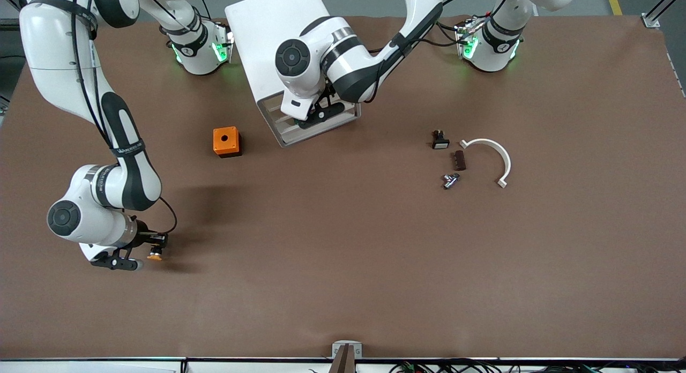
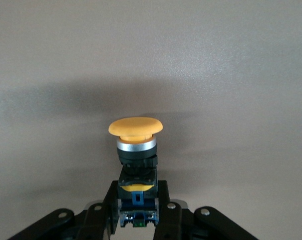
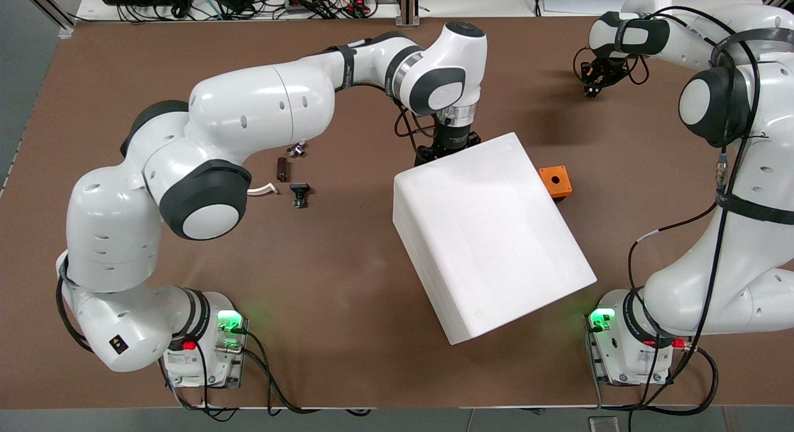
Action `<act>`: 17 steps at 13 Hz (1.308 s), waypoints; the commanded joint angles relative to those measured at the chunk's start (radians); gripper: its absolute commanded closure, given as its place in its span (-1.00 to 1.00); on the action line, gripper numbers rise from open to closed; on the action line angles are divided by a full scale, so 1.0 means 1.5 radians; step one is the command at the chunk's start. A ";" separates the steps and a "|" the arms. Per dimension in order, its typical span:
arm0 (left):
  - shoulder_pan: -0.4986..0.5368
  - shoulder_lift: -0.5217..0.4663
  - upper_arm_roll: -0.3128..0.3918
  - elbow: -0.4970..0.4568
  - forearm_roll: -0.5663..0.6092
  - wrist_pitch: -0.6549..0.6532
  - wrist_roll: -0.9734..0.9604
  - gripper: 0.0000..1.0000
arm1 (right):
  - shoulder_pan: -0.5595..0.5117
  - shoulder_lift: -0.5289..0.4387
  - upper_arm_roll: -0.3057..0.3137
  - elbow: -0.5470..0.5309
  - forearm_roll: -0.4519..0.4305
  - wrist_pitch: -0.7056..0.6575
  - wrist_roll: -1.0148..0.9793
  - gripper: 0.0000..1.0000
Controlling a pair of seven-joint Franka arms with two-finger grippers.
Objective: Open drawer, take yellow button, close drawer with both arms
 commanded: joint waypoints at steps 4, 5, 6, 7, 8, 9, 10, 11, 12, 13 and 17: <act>0.103 -0.043 0.018 -0.002 0.141 -0.029 -0.008 -1.00 | -0.011 -0.004 0.011 -0.001 -0.003 -0.002 0.005 -0.99; 0.130 -0.056 0.018 -0.002 0.179 -0.033 0.002 -1.00 | -0.009 -0.008 0.012 0.003 -0.003 -0.004 -0.001 -1.00; 0.172 -0.071 0.018 -0.002 0.187 -0.036 0.031 -1.00 | -0.006 -0.015 0.012 0.005 -0.003 -0.019 0.002 -1.00; 0.212 -0.083 0.018 -0.002 0.188 -0.046 0.069 -1.00 | -0.002 -0.027 0.012 0.011 -0.003 -0.045 0.005 -1.00; 0.255 -0.099 0.018 -0.002 0.189 -0.054 0.116 -1.00 | 0.000 -0.046 0.013 0.016 -0.004 -0.062 -0.003 -1.00; 0.293 -0.114 0.018 -0.002 0.189 -0.057 0.153 -1.00 | -0.003 -0.071 0.016 0.018 -0.003 -0.074 -0.005 -1.00; 0.326 -0.128 0.018 -0.002 0.189 -0.063 0.189 -1.00 | 0.002 -0.098 0.019 0.024 -0.003 -0.094 -0.001 -1.00; 0.363 -0.144 0.017 -0.002 0.189 -0.078 0.232 -1.00 | 0.008 -0.130 0.023 0.035 -0.002 -0.133 0.001 -1.00; 0.391 -0.156 0.018 -0.002 0.189 -0.085 0.268 -1.00 | 0.010 -0.165 0.023 0.036 -0.003 -0.173 0.001 -1.00; 0.418 -0.167 0.017 -0.002 0.189 -0.087 0.306 -1.00 | 0.009 -0.202 0.024 0.037 -0.003 -0.205 -0.004 -1.00; 0.504 -0.206 0.017 -0.002 0.189 -0.101 0.439 -1.00 | 0.026 -0.297 0.024 0.050 -0.011 -0.281 -0.005 -1.00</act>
